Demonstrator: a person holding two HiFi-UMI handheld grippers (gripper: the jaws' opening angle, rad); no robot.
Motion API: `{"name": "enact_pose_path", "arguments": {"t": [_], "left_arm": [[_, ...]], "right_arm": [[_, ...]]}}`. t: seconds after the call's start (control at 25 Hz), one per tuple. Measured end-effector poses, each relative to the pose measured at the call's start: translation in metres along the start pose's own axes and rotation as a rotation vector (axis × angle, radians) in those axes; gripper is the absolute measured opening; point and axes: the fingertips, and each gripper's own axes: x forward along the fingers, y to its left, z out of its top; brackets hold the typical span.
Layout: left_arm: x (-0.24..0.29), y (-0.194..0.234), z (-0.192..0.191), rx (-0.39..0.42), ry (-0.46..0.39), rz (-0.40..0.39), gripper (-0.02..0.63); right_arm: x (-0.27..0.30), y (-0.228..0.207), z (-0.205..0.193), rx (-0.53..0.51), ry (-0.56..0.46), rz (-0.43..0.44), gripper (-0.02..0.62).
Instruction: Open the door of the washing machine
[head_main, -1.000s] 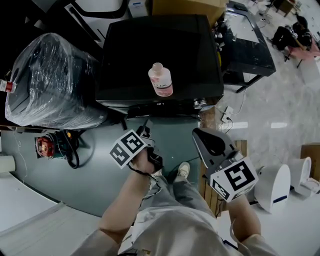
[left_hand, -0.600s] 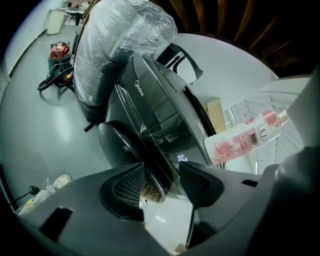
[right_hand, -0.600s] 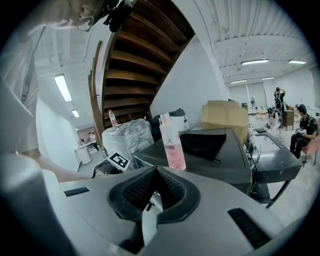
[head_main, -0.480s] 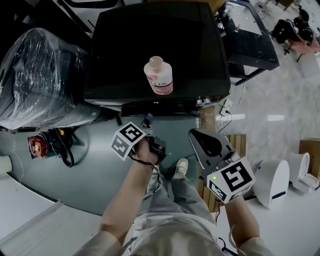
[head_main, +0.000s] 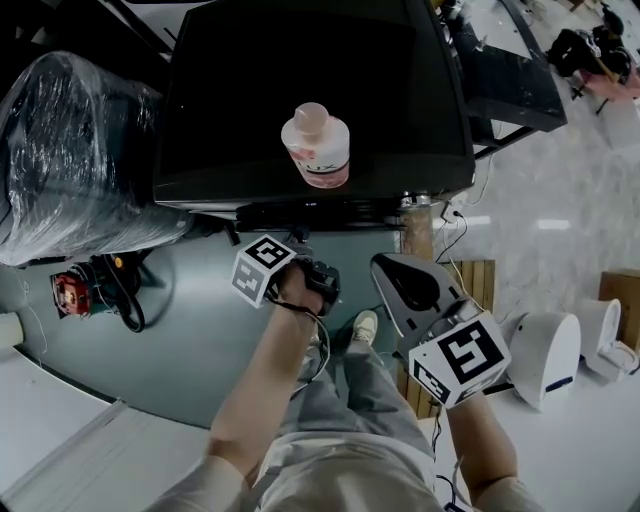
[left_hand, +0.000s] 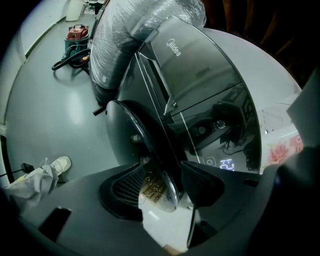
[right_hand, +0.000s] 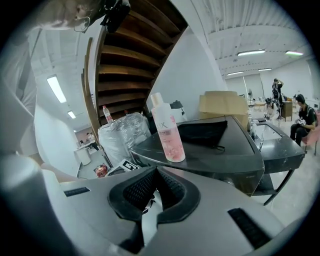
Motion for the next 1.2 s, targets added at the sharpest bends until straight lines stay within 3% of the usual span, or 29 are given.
{"name": "enact_pose_path", "arguments": {"t": [0.24,0.44,0.64,0.92,1.2], "left_arm": [[0.025,0.005,-0.001,0.007,0.033,0.033,0.238],[0.031,0.015,-0.004,-0.037,0.047,0.032,0.246],[0.034,0.011,-0.002,0.029,0.063,0.009,0.225],[0.032,0.014,-0.004,0.028,0.076,0.007,0.224],[0.014,0.032,-0.016,0.085,0.137,-0.005,0.21]], "right_arm": [[0.004,-0.005,-0.012,0.022,0.028,-0.004,0.028],[0.004,-0.006,-0.02,0.045,0.033,-0.013,0.028],[0.002,-0.007,-0.03,0.061,0.046,-0.019,0.028],[0.005,0.001,-0.044,0.156,0.053,0.017,0.028],[0.003,0.01,-0.051,0.156,0.072,0.027,0.028]]}}
